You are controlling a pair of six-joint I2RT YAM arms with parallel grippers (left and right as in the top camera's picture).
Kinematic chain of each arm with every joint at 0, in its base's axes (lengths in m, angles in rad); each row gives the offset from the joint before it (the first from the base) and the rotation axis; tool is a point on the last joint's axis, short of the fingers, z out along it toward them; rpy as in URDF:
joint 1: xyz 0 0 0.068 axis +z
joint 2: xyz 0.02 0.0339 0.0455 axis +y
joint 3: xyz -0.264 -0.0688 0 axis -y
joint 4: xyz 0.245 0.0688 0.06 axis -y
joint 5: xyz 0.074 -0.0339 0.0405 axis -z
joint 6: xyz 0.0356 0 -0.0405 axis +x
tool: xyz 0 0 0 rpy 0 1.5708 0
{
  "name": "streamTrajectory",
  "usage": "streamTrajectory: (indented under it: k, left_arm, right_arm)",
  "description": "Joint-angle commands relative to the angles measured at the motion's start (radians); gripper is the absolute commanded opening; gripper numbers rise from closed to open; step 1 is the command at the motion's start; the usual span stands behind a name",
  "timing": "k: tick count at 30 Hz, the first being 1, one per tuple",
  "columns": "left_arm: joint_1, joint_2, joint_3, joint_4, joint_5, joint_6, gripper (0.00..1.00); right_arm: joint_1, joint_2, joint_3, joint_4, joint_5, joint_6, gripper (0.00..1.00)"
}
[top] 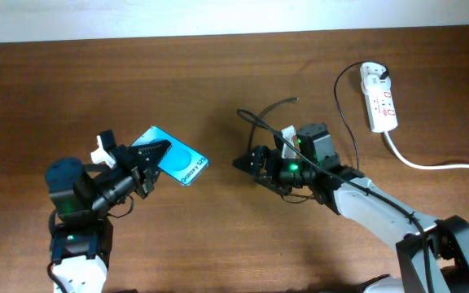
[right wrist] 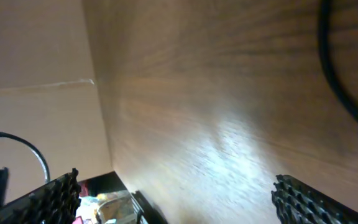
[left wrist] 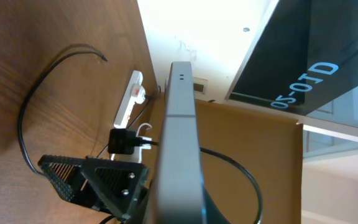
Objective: Plug charger to phone and switch on socket
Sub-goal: 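Open the right gripper and withdraw it from the phone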
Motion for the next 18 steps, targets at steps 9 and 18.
streamTrajectory:
  k: [9, 18]
  left_arm:
    - [0.005, -0.001, 0.011, -0.103, -0.003, 0.092, 0.0]
    - [0.005, 0.043, 0.011, -0.103, -0.018, 0.141, 0.0]
  right_arm:
    - [-0.003, -0.312, 0.291, -0.599, 0.668, -0.238, 0.98]
    - [-0.003, 0.047, 0.29, -0.196, 0.899, -0.235, 0.98]
